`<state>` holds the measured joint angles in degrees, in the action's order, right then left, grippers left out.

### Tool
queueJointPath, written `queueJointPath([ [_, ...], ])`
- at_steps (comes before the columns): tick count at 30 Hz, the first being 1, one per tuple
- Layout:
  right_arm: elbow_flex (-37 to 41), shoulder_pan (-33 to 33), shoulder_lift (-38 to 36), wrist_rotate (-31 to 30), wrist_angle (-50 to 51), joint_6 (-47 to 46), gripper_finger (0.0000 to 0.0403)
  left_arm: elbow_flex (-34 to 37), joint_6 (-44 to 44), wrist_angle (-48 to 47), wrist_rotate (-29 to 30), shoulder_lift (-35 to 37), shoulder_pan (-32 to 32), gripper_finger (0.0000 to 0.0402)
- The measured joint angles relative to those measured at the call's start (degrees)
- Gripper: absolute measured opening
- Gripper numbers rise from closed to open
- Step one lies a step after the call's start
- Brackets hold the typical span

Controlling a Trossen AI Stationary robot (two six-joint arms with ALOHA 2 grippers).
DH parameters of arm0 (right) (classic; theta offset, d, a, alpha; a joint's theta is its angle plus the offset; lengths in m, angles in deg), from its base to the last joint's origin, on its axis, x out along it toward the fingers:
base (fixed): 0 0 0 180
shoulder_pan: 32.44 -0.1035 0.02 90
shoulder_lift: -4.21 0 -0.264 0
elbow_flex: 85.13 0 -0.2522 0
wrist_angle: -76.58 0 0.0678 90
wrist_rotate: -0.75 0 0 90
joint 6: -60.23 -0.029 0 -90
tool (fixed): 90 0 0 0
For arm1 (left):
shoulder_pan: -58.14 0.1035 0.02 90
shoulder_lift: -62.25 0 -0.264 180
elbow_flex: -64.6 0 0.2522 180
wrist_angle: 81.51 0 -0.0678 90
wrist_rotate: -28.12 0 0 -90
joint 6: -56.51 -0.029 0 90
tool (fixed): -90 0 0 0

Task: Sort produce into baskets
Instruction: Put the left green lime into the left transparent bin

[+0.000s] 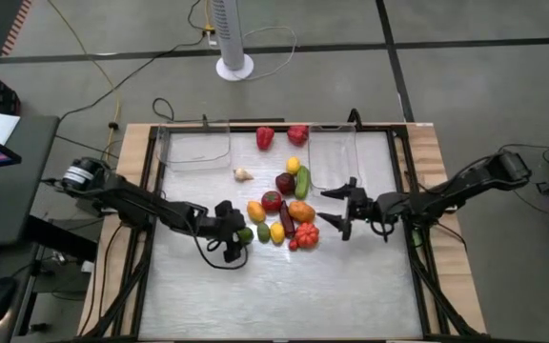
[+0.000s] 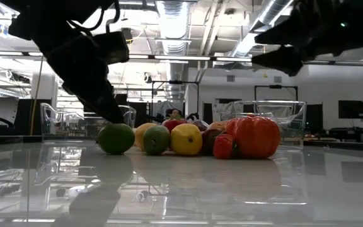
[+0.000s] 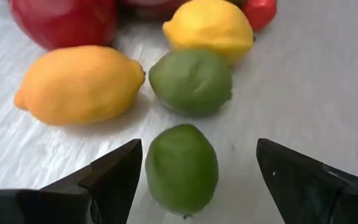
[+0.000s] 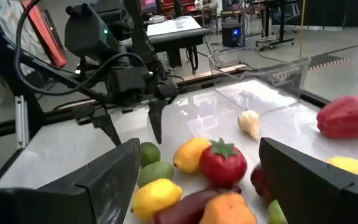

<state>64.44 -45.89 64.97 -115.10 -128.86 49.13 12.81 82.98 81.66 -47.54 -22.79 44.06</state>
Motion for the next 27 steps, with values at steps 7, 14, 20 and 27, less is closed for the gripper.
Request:
queueJointPath([
  [7,-8.3,1.5,9.7,0.4,0.0,9.2,0.0342,-0.1,2.0,-0.9,1.5,-4.6,0.0,0.0295],
  [14,-10.6,3.7,12.0,6.0,0.3,12.5,0.0322,-0.1,3.1,-0.4,5.0,-6.0,0.0,0.0213],
  [20,-10.6,6.4,11.3,9.3,2.5,12.7,0.0311,-0.1,0.5,-1.7,6.6,-3.2,0.3,0.0154],
  [27,-10.5,10.6,11.7,13.3,6.4,12.8,0.0311,-0.1,-4.1,-12.9,18.1,12.5,5.5,0.0158],
])
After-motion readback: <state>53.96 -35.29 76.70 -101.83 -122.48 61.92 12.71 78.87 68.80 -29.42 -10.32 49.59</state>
